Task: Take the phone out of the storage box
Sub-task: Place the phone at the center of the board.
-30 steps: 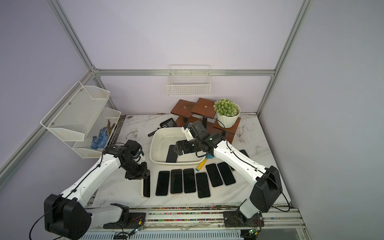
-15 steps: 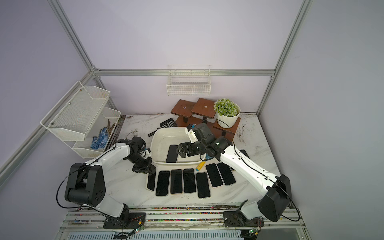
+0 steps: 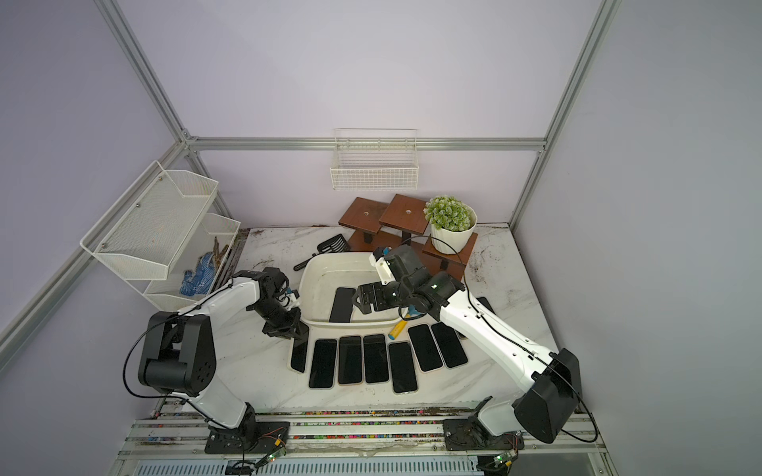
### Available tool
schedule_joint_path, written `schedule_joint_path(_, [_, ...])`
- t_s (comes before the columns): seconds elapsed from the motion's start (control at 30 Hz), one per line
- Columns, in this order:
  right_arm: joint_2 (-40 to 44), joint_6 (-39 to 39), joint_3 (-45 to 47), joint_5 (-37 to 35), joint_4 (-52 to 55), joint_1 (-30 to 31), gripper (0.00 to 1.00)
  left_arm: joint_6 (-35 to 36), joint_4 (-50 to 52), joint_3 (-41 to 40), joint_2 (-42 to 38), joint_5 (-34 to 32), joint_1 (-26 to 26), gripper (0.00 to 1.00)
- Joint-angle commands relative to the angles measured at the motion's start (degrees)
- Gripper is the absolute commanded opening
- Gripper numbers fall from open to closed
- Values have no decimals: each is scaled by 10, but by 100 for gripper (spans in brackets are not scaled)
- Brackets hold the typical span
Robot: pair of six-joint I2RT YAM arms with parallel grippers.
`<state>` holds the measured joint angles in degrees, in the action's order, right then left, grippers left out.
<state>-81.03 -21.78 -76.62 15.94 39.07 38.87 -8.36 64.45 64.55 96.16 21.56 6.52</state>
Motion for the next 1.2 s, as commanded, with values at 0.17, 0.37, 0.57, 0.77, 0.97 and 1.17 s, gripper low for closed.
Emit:
schedule_joint_path(0.17, [-2, 7, -25, -4, 1, -3, 96, 1, 10, -13, 46, 56, 9, 0])
schedule_joint_path(0.37, [0, 6, -18, -4, 0, -3, 97, -2, 20, -20, 50, 42, 9, 43])
schedule_joint_path(0.57, [5, 1, -11, -2, -6, -3, 97, -7, 25, -26, 45, 29, 9, 55])
schedule_joint_path(0.77, [6, -8, -5, -5, -11, -3, 97, -30, 41, -29, 17, -33, 7, 73])
schedule_joint_path(0.97, [-31, -36, -21, -31, -12, -1, 99, -53, 62, -20, -24, -62, 7, 86])
schedule_joint_path(1.17, [-92, -50, -70, -51, -4, 8, 100, -73, 86, 4, -71, -86, 6, 91])
